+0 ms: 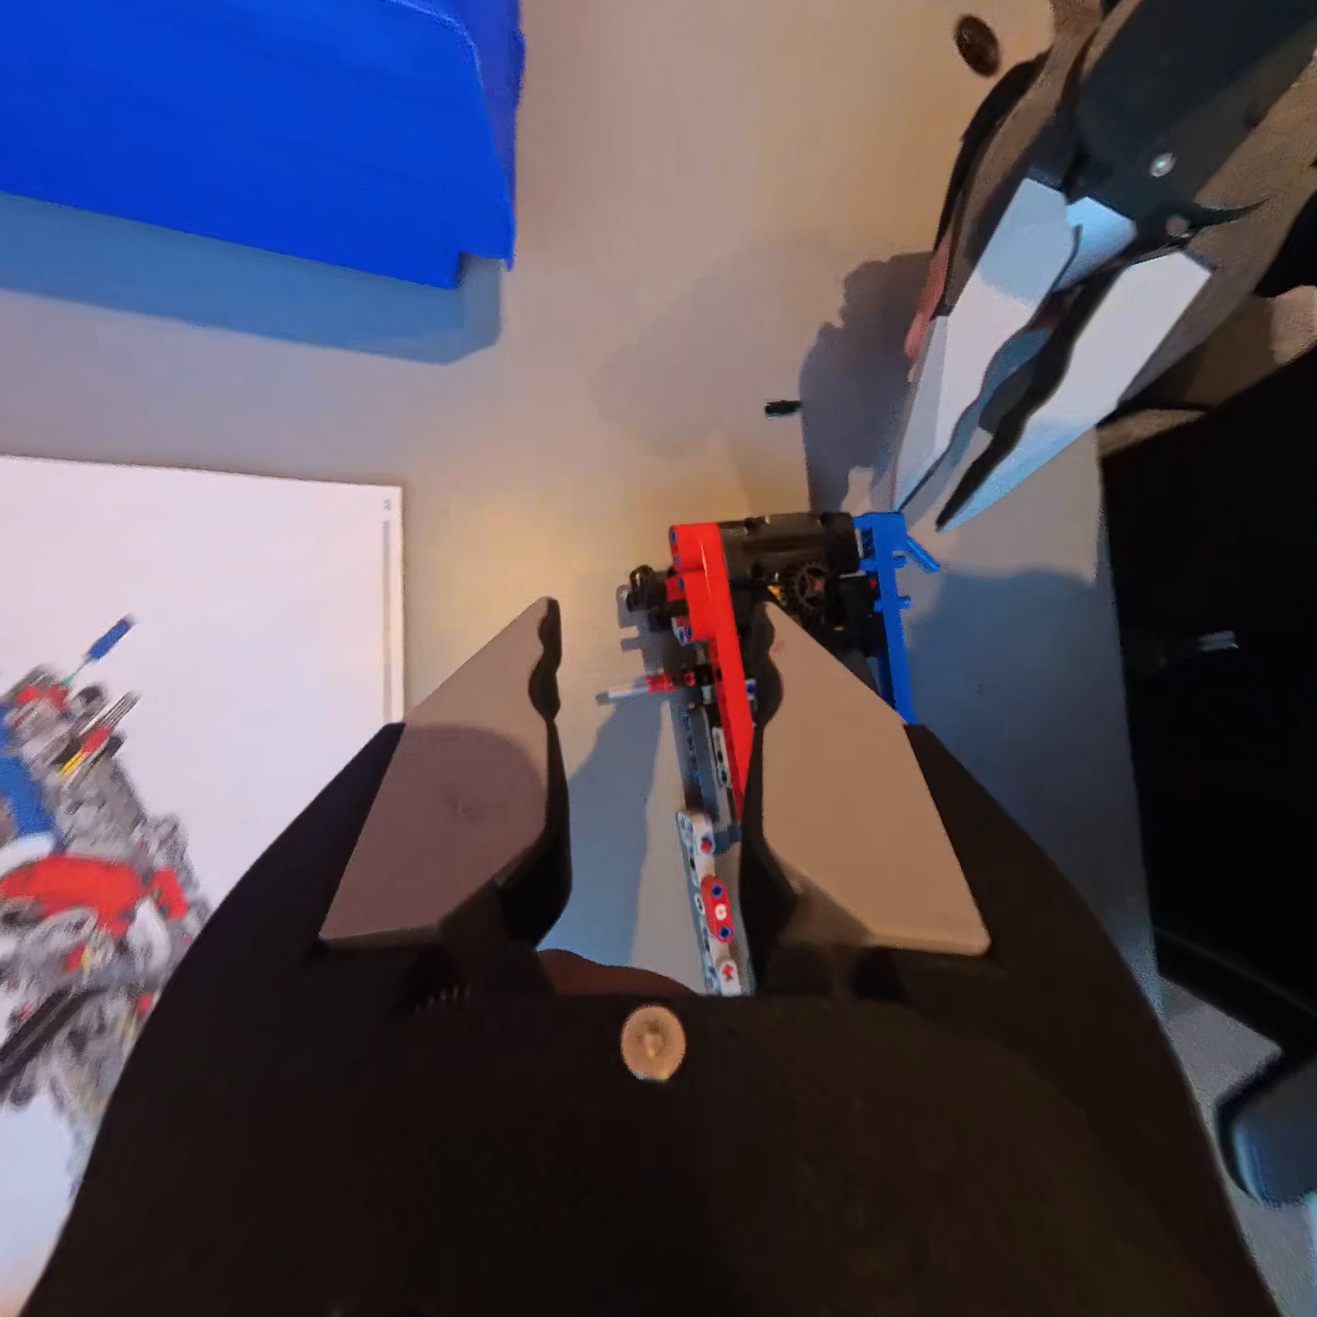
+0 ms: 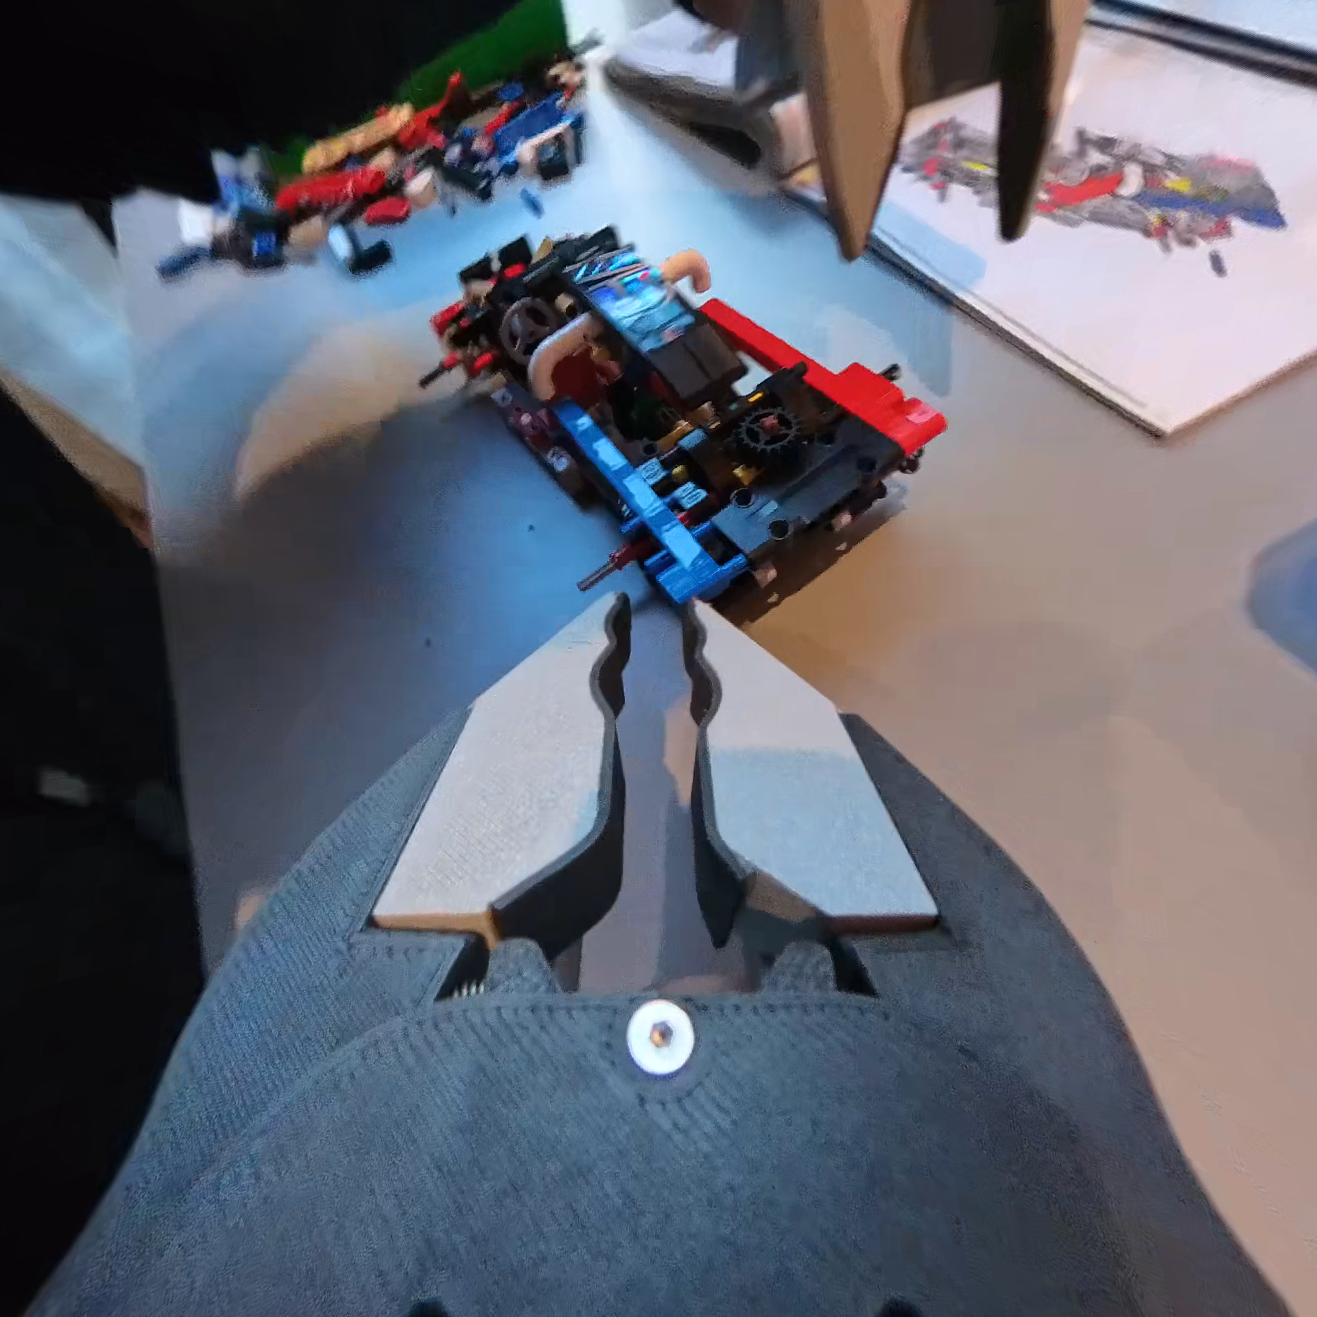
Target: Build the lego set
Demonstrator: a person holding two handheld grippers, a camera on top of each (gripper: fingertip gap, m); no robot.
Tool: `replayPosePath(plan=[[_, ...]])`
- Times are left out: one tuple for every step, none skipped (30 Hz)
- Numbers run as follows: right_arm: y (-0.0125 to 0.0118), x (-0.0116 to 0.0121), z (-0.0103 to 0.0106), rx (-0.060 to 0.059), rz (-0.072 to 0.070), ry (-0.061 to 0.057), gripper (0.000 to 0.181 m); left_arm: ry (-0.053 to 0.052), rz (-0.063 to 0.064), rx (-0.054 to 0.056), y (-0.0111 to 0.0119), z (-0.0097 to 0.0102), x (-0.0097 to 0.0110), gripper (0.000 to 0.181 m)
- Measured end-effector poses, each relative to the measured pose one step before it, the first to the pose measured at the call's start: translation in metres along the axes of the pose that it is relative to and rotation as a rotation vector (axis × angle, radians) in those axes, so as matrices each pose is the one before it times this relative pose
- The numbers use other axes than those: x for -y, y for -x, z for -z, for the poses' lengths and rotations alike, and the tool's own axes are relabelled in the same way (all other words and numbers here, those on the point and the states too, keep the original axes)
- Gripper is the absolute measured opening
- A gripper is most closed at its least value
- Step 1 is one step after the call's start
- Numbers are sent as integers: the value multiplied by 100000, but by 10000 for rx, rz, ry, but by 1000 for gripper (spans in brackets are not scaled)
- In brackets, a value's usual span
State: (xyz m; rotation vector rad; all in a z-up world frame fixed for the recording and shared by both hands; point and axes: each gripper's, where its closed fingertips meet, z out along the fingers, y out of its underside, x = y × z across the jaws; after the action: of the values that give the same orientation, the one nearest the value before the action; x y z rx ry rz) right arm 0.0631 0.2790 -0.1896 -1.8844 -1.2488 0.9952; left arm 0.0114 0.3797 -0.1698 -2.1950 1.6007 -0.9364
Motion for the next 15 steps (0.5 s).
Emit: replayPosePath(plan=[[-71, 168, -10, -95, -763, -162, 10, 119, 113, -511, 83, -503, 336, 51], [10, 21, -6, 24, -776, -111, 11, 78, 214, -675, -134, -366, 380, 53], [-92, -109, -11, 13, -720, -67, 11, 151, 297, -939, -544, -305, 231, 55], [-86, -296, -57, 35, -594, 24, 11, 295, 323, -967, -576, -296, -17, 56], [-4, -437, -111, 87, -431, 94, 11, 310, 220, -585, -27, -351, -76, 55], [-138, -363, -171, -8, -340, 29, 11, 247, 166, -252, 387, -417, -36, 56], [-128, -235, -224, -6, -326, -50, 11, 293, 177, -357, 170, -511, -141, 56], [72, -111, -293, 138, -383, -103, 13, 277, 164, -371, 41, -537, -184, 56], [273, 41, -272, 289, -419, -166, 15, 281, 115, -204, 160, -537, -277, 56], [241, 116, -223, 309, -391, -193, 14, 247, 64, -119, 170, -495, -329, 55], [-16, 133, -114, 161, -341, -192, 12, 162, 60, -66, 163, -436, -312, 55], [-39, 136, -8, 112, -263, -161, 10, 107, 77, -6, 172, -308, -352, 55], [177, 141, 73, 172, -148, -116, 9, 105, 80, 97, 267, -106, -543, 57], [84, 47, 137, 41, -20, -38, 10, -77, 151, 81, 226, 255, -545, 63], [-27, -111, 227, -88, 113, 60, 10, -265, 213, 64, 140, 669, -557, 64]])
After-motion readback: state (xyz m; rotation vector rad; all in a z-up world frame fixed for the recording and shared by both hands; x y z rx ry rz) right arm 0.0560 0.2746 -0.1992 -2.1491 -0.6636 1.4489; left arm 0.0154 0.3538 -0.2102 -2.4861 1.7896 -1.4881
